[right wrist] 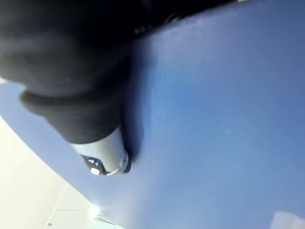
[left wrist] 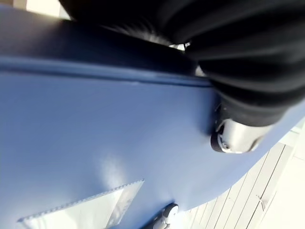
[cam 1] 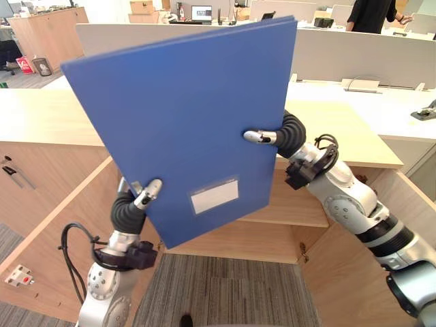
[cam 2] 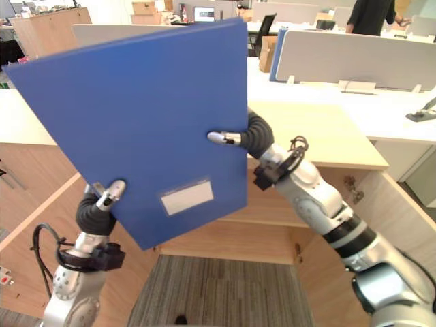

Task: Walk over to the cabinet, pick up the folder, carry it to the office cabinet, place the folder inside the office cabinet, then close the office cabinet door

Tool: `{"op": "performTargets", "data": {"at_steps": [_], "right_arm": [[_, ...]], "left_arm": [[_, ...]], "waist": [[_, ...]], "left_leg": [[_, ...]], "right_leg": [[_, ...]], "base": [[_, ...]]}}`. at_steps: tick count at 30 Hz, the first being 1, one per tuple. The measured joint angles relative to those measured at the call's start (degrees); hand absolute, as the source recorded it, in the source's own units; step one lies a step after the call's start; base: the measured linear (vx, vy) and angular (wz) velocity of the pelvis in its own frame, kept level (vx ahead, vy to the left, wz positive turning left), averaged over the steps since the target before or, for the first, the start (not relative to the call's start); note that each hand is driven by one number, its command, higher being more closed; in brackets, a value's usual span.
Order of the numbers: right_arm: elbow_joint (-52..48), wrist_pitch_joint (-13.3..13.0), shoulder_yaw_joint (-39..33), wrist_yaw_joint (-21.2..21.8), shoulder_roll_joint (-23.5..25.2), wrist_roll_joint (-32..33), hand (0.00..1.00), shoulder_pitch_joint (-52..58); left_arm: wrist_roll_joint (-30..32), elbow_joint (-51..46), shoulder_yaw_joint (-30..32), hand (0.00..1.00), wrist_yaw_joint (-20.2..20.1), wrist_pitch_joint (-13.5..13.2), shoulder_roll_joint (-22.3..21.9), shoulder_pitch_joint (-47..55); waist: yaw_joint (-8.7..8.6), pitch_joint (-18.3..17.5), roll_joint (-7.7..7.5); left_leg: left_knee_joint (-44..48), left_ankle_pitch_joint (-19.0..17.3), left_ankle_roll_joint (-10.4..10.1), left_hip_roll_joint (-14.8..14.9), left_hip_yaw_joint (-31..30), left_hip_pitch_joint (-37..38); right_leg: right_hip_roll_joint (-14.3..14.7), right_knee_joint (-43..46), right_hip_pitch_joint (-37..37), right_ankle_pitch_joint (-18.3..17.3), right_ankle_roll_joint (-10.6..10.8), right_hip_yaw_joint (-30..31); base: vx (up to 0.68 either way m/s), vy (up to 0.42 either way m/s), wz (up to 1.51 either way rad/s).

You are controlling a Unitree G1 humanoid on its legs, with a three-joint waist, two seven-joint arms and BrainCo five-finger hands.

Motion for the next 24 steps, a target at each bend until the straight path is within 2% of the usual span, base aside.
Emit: {"op": "performTargets", "data": {"at_steps": [2, 5, 7, 9, 11, 13, 15, 17, 20, 21, 24], "right_arm": [[0.0, 0.1, 0.9, 0.2, -1.5, -1.6, 1.0, 0.0], [-0.3, 1.1, 1.7, 0.4, -3.2, -7.3, 1.0, 0.4], [-2.1, 1.8, 1.6, 0.5, -3.5, -13.6, 1.0, 2.3], [-2.4, 2.5, 1.6, 0.7, -2.6, -17.5, 1.0, 3.9], [-2.4, 3.2, 1.4, 0.7, -0.7, -22.2, 1.0, 6.6], [-2.4, 3.7, 1.1, 0.7, 0.5, -25.1, 1.0, 7.7], [-2.4, 4.3, 0.6, 0.7, 2.7, -31.3, 1.0, 8.5], [-2.4, 4.3, -4.6, 1.1, 7.9, -38.5, 1.0, 10.7], [-3.6, 2.4, -9.2, 0.4, 13.8, -42.9, 1.0, 11.8], [-4.8, 0.9, -10.2, -0.2, 15.4, -44.4, 1.0, 12.3], [-5.9, -1.4, -9.1, -0.3, 16.2, -49.4, 1.0, 14.3]], "left_arm": [[0.0, 2.2, -1.0, 0.0, -0.4, 0.7, 0.1, 0.3], [-0.1, 8.6, -3.1, 0.0, -2.4, 3.1, 1.4, 0.3], [-5.3, 14.4, -5.2, 0.0, -5.9, 5.8, 1.4, 0.4], [-9.2, 18.8, -6.3, 0.0, -7.9, 7.2, 0.6, 0.3], [-12.6, 25.6, -6.5, 0.0, -9.4, 8.3, -2.3, -0.2], [-13.5, 29.7, -6.5, 0.0, -9.8, 8.7, -4.3, -0.7], [-13.5, 37.5, -6.3, 0.0, -9.9, 9.2, -7.3, -1.7], [-13.3, 48.7, -3.8, 0.0, -9.9, 10.7, -10.6, -3.6], [-12.5, 62.7, 2.5, 0.0, -8.0, 12.4, -12.3, -5.0], [-12.2, 68.5, 4.9, 0.0, -7.1, 13.0, -12.4, -5.0], [-9.8, 78.7, 9.5, 0.0, -5.6, 13.8, -12.5, -4.8]], "waist": [[-0.02, -0.3, 0.2], [-0.04, -0.4, 0.45], [-0.02, -0.4, 0.44], [0.05, -0.4, 0.42], [0.15, -0.4, 0.43], [0.12, -0.4, 0.46], [0.05, -0.4, 0.45], [0.03, -0.4, 0.41], [-0.3, -0.4, 0.41], [-0.51, -0.4, 0.41], [-0.66, -0.4, 0.37]], "left_leg": [[0.0, 0.0, 0.0, 0.1, 0.0, 0.0], [0.0, -0.1, -0.2, 0.3, 0.2, 0.0], [0.0, -0.2, -0.2, 0.6, 0.4, -0.2], [0.0, -0.2, -0.2, 0.8, 0.8, -0.3], [0.0, 0.0, -0.1, 0.8, 1.2, -0.6], [0.0, 0.0, -0.1, 0.9, 1.3, -0.8], [0.0, 0.0, -0.1, 1.2, 1.6, -0.9], [0.0, 0.0, -0.2, 1.5, 1.8, -1.0], [0.0, -0.2, -0.3, 2.1, 2.6, -1.0], [0.0, -0.2, -0.4, 2.3, 3.0, -0.9], [0.0, -0.2, -0.4, 2.5, 3.3, -0.7]], "right_leg": [[0.1, 0.0, 0.0, 0.0, 0.0, 0.0], [0.2, 0.0, -0.1, 0.0, 0.0, 0.0], [0.4, 0.0, -0.4, 0.0, -0.1, 0.3], [0.5, 0.0, -1.0, 0.1, -0.1, 1.2], [0.6, 0.0, -1.5, 0.2, -0.2, 1.5], [0.6, 0.1, -1.8, 0.3, -0.1, 1.6], [0.6, 0.0, -2.0, 0.4, -0.1, 1.9], [0.6, 0.0, -2.2, 0.4, -0.2, 2.3], [1.0, -0.1, -2.7, 0.6, -0.5, 3.1], [1.2, -0.2, -2.7, 0.7, -0.7, 3.2], [1.3, 0.0, -2.7, 0.8, -0.7, 3.5]], "base": [[0.0, 0.0, 0.0], [0.0, 0.0, -0.01], [0.0, 0.0, -0.09], [0.0, 0.0, -0.16], [-0.01, -0.001, -0.1], [0.0, 0.002, -0.04], [0.01, -0.006, -0.06], [0.0, -0.004, -0.07], [-0.01, -0.019, -0.19], [0.0, -0.029, -0.14], [-0.01, -0.012, -0.07]]}}
